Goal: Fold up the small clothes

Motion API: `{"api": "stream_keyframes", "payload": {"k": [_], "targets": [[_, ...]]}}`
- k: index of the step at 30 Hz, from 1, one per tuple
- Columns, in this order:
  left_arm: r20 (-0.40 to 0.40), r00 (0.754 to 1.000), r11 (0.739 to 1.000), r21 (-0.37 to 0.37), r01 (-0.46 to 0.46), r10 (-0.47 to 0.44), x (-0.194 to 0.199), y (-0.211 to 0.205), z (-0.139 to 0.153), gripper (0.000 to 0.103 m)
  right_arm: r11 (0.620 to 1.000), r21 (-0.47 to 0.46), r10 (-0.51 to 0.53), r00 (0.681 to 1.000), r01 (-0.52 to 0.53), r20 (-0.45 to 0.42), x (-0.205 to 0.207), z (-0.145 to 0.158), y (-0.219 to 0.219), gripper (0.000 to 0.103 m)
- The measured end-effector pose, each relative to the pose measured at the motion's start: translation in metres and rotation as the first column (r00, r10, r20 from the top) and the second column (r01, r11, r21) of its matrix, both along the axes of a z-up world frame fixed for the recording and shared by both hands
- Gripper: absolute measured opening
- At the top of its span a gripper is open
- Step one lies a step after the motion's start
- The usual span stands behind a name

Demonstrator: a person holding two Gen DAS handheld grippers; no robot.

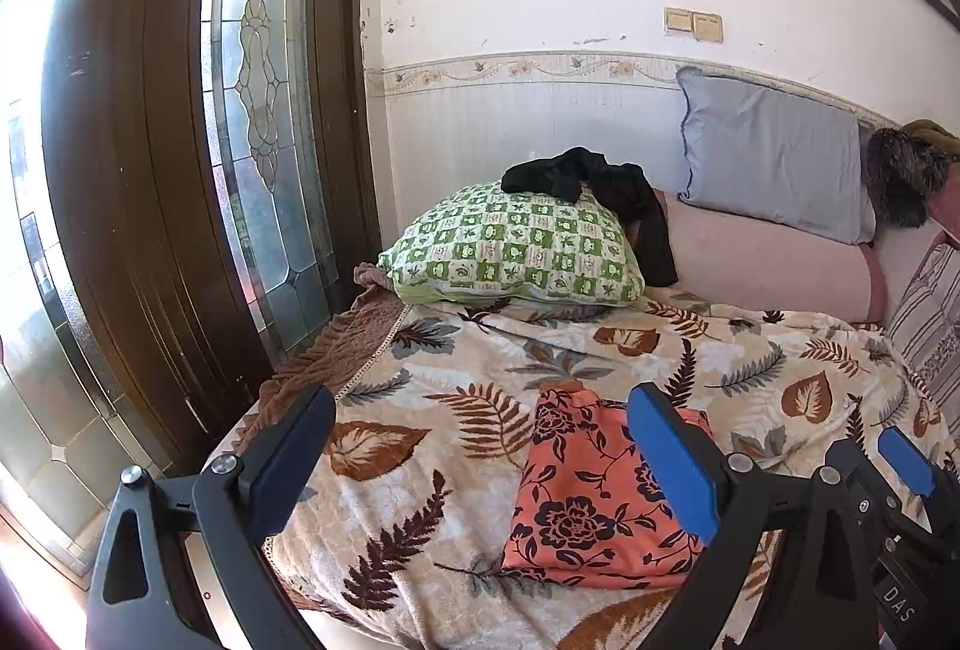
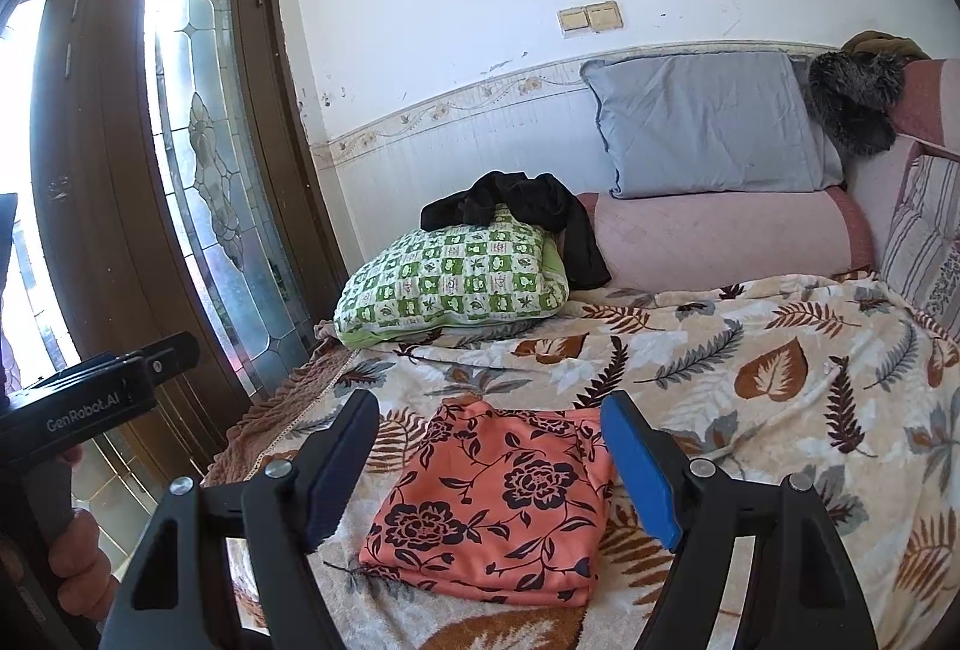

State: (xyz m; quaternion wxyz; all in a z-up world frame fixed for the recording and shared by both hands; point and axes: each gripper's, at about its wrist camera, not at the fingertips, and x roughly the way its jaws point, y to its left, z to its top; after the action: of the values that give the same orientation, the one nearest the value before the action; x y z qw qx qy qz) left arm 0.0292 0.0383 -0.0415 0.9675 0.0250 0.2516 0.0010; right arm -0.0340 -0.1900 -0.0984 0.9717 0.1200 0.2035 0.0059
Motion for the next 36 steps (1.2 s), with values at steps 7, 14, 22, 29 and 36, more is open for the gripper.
{"api": "stream_keyframes", "payload": {"k": [7, 14, 22, 29, 36], "targets": [[-0.004, 1.0, 1.0, -0.005, 0.001, -0.001, -0.002, -0.001, 0.001, 0.098, 1.0, 0.007, -0.003, 1.0, 0.003, -0.007, -0.002, -0.003, -0.001, 0.079], [0.011, 1.0, 1.0, -0.014, 0.017, -0.017, -0.008, -0.001, 0.007, 0.098, 1.0, -0.001, 0.003, 1.0, -0.003, -0.001, -0.004, 0.0, 0.001, 0.079], [0.043, 0.998, 0.999, -0.01, 0.036, -0.035, -0.02, -0.002, 0.02, 0.098, 1.0, -0.006, 0.008, 1.0, -0.008, 0.009, -0.008, 0.003, 0.004, 0.079], [0.07, 0.996, 0.999, -0.009, 0.052, -0.051, -0.031, -0.003, 0.034, 0.098, 1.0, 0.001, -0.019, 0.999, 0.019, 0.043, -0.015, 0.013, -0.001, 0.079], [0.106, 0.992, 0.998, -0.004, 0.066, -0.065, -0.045, -0.005, 0.051, 0.098, 0.999, -0.001, -0.043, 0.995, 0.043, 0.089, -0.028, 0.031, -0.003, 0.079]]}}
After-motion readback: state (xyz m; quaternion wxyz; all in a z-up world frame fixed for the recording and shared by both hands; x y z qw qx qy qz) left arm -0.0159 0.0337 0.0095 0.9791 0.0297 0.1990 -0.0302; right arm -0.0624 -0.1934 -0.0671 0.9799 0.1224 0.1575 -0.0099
